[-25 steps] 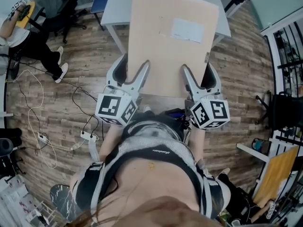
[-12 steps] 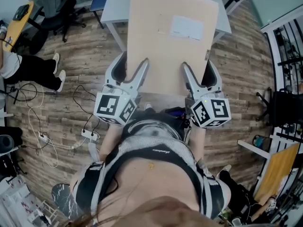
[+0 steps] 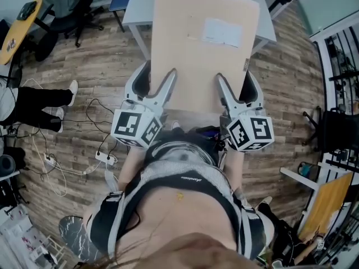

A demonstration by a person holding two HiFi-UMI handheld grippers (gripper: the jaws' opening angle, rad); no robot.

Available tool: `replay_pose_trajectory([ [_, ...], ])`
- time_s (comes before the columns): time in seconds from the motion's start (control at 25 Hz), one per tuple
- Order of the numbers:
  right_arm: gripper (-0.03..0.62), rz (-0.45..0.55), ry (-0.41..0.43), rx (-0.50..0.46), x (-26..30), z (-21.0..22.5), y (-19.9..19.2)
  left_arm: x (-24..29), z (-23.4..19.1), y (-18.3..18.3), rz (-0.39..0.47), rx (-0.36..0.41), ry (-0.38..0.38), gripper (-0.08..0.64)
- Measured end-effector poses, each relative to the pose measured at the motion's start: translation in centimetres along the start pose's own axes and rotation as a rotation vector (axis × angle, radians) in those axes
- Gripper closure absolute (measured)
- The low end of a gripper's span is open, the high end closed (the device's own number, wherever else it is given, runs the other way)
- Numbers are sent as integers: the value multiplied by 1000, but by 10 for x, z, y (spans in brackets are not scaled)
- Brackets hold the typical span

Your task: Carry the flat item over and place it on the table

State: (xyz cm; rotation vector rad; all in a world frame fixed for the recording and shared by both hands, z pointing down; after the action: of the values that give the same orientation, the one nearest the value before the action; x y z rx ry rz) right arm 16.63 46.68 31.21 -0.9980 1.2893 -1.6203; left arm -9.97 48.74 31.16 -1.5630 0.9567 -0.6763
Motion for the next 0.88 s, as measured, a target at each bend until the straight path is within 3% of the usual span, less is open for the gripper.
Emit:
replay_pose_trajectory([
  [0.88,241,-19,-9,6,10,-2,0,5,-12,1,-12,-25,-10,290],
])
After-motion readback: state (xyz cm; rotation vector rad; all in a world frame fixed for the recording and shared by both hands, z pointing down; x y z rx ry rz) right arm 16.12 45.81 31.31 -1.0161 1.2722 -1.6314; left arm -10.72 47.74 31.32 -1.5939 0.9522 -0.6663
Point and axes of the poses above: the fingertips, and each gripper's own axes: x forward along the fingers, z to its right, y out of its top, the point moved 10 cm from there along -x, backward along the fingers, and after that the axes turned 9 degrees about -y, right-handed, at the moved point
